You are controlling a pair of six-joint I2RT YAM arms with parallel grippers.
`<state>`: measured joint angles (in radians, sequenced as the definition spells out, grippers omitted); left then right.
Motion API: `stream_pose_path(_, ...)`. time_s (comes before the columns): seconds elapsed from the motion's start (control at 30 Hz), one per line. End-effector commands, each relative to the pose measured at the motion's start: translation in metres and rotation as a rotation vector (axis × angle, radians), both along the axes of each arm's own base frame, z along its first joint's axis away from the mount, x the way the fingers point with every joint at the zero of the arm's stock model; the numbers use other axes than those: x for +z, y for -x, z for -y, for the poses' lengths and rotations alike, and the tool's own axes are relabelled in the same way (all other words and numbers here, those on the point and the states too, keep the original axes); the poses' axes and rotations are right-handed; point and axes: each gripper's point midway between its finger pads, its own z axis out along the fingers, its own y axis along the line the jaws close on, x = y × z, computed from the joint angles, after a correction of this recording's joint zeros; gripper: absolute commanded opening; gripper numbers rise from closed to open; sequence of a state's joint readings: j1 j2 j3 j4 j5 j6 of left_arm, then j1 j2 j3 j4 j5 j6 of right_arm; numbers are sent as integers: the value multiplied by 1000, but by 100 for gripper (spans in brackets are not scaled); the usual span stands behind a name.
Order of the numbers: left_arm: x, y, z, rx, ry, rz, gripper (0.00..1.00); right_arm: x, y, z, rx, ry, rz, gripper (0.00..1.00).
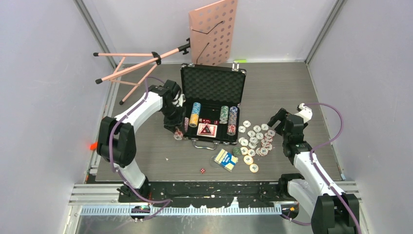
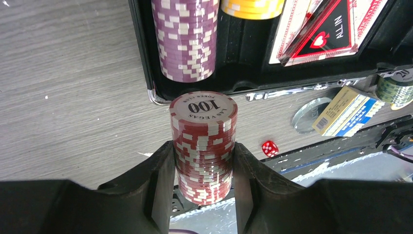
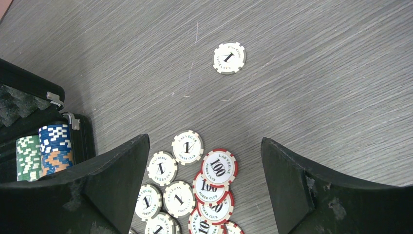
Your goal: Pack up texas hold em set
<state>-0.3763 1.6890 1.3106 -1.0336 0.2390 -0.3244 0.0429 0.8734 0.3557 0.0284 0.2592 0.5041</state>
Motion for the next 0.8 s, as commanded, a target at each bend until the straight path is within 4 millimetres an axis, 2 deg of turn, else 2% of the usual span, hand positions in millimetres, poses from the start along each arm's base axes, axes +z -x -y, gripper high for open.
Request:
stream_pose_path(0.0, 11, -12, 6, -23, 25, 20, 0, 23, -12, 0, -1, -2, 62, 90)
stream_pose_path(0.23, 11, -9, 3, -29, 12, 5, 0, 23, -12, -1, -1, -3, 62, 90)
stream_pose_path(0.43, 17, 8, -5, -26, 9, 17, 0, 23, -12, 0, -3, -2, 62, 90)
stream_pose_path(0.57, 12, 16, -5, -34, 18, 0, 0, 24, -12, 0, -3, -2, 65, 90)
stream_pose_path(0.77, 13, 12, -2, -34, 30, 6, 0, 24, -12, 0, -3, -3, 68, 90)
